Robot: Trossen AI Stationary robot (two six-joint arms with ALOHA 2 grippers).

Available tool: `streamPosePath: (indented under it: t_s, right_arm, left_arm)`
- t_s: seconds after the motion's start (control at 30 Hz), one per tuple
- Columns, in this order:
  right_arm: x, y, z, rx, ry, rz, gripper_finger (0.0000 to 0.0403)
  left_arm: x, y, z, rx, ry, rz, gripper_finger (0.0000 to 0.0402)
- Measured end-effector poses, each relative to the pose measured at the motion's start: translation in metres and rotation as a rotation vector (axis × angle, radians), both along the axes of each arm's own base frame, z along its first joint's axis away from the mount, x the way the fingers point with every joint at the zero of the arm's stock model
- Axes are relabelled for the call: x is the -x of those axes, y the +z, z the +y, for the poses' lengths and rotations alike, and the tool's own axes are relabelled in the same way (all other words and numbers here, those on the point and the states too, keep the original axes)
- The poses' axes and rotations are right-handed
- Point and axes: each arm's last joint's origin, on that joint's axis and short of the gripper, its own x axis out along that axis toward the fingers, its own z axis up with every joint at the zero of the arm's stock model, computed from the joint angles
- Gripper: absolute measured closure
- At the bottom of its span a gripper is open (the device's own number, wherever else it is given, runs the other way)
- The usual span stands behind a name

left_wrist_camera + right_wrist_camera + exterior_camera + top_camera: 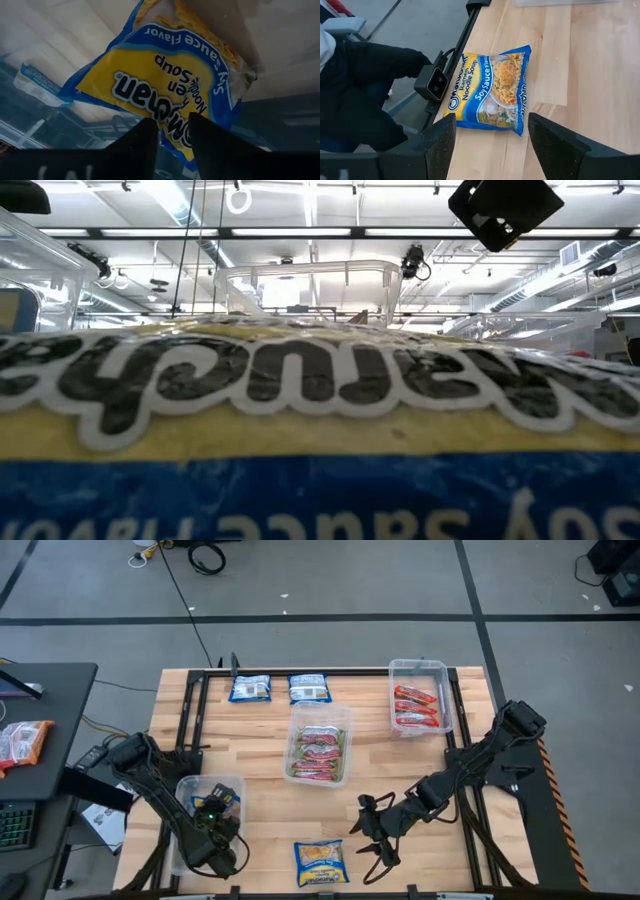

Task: Sort Maruchan noodles
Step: Put the blue noodle pack into the bottom transparent container

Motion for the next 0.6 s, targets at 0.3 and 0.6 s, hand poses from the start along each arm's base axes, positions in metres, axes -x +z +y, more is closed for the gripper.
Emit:
streamPosePath:
  t_s: [0.3, 0.6]
  right_arm:
    - [0.0, 0.0, -0.001, 0.012, -0.017, -0.008, 0.0151]
    - [-0.001, 0.001, -0.001, 0.009, -0.021, -0.015, 0.0151]
  left_arm:
    - [-0.007, 0.015, -0.009, 0.068, -0.019, -0.031, 0.0255]
    - [-0.019, 0.048, -0.025, 0.201, -0.013, -0.114, 0.0255]
